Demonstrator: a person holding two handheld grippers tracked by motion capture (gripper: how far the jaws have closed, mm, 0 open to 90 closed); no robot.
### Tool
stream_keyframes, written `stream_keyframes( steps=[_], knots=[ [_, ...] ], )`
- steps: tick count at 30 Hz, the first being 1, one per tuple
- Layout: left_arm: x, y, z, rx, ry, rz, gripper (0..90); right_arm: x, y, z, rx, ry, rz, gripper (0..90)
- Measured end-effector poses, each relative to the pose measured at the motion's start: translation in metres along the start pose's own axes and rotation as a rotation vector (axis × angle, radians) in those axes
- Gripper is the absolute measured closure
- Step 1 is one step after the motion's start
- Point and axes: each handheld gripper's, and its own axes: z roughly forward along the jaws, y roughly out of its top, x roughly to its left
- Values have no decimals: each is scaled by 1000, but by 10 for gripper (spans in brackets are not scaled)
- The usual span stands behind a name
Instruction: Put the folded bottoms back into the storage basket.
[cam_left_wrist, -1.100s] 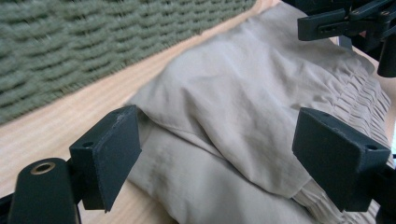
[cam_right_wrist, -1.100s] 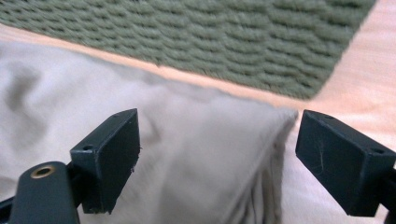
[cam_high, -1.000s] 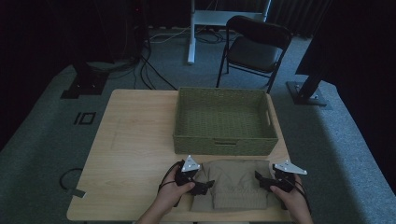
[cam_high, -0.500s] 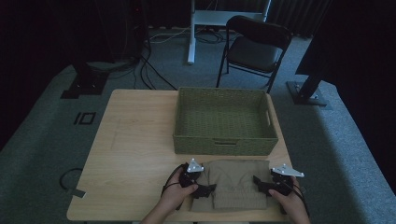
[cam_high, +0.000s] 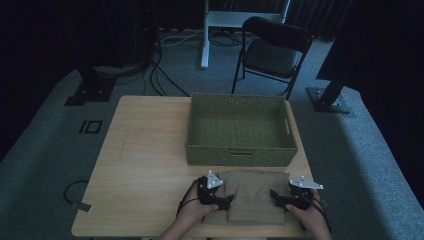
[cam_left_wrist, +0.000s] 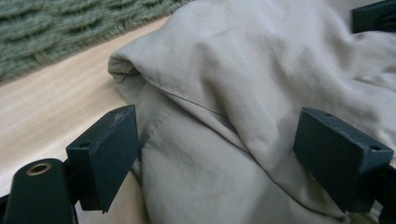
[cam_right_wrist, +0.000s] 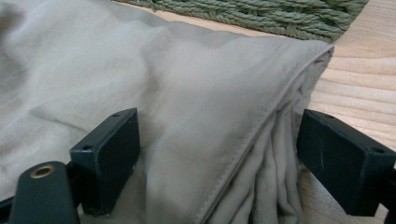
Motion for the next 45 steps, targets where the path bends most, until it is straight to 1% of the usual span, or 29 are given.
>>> stream_keyframes(
  steps=[2,6,7,9,10,12,14,16,18,19,21,23,24,25,26,27,28,30,33,34,37,38,39,40,41,42,43,44,45],
  knots=[
    [-1,1,1,3,15,4,152,1,0,0,0,-2,2,144],
    [-3,3,4,2,39,-6,152,1,-1,-1,1,-6,0,155],
    [-3,4,6,3,45,-3,152,1,-1,-1,-1,-11,7,162],
    [-6,6,7,10,55,20,158,2,-1,-1,-1,-15,8,169],
    [-6,6,8,11,53,33,176,2,-1,-1,-2,-17,8,192],
    [-6,7,9,4,42,43,244,3,-1,-2,-13,-11,8,267],
    [-7,8,9,4,40,61,294,5,0,-2,-18,4,2,369],
    [-7,9,10,1,21,88,363,7,1,-3,-16,30,-1,489],
    [-6,10,10,-5,3,96,529,10,2,-3,-3,48,2,594],
    [-5,10,11,-6,1,97,580,11,3,-3,3,57,3,638],
    [-4,11,11,-9,5,99,712,12,5,-4,15,68,9,693],
    [-4,11,11,-10,9,112,758,12,5,-4,21,85,34,733],
    [-4,11,11,-10,9,112,766,12,5,-4,21,85,34,733],
    [-5,11,11,-10,12,123,766,11,6,-4,23,92,42,749],
    [-5,11,11,-12,12,124,774,9,6,-5,30,97,57,771],
    [-5,11,11,-16,12,121,779,10,7,-5,33,94,53,779],
    [-5,11,10,-22,4,109,789,11,8,-5,39,89,42,787],
    [-2,11,7,-29,-20,73,801,13,12,-8,43,82,38,797],
    [0,14,-4,-54,-43,47,813,15,16,-12,27,97,43,802],
    [0,16,-8,-58,-44,52,815,15,18,-13,19,105,48,802],
    [1,21,-18,-79,-54,49,817,18,24,-18,2,126,55,804],
    [2,22,-20,-85,-60,38,817,20,27,-20,-4,128,50,805],
    [4,24,-24,-100,-73,11,818,21,29,-21,-8,130,47,805],
    [5,26,-27,-99,-78,15,819,22,32,-24,-22,133,51,805],
    [7,27,-30,-113,-82,0,819,23,35,-26,-28,138,46,805],
    [8,29,-33,-122,-81,-2,819,24,37,-28,-43,146,51,805],
    [9,30,-35,-120,-81,2,819,25,40,-30,-46,153,53,804],
    [10,32,-38,-129,-81,-2,819,25,43,-30,-51,158,54,804],
    [11,35,-42,-134,-76,7,819,25,46,-31,-61,163,57,804]
  ],
)
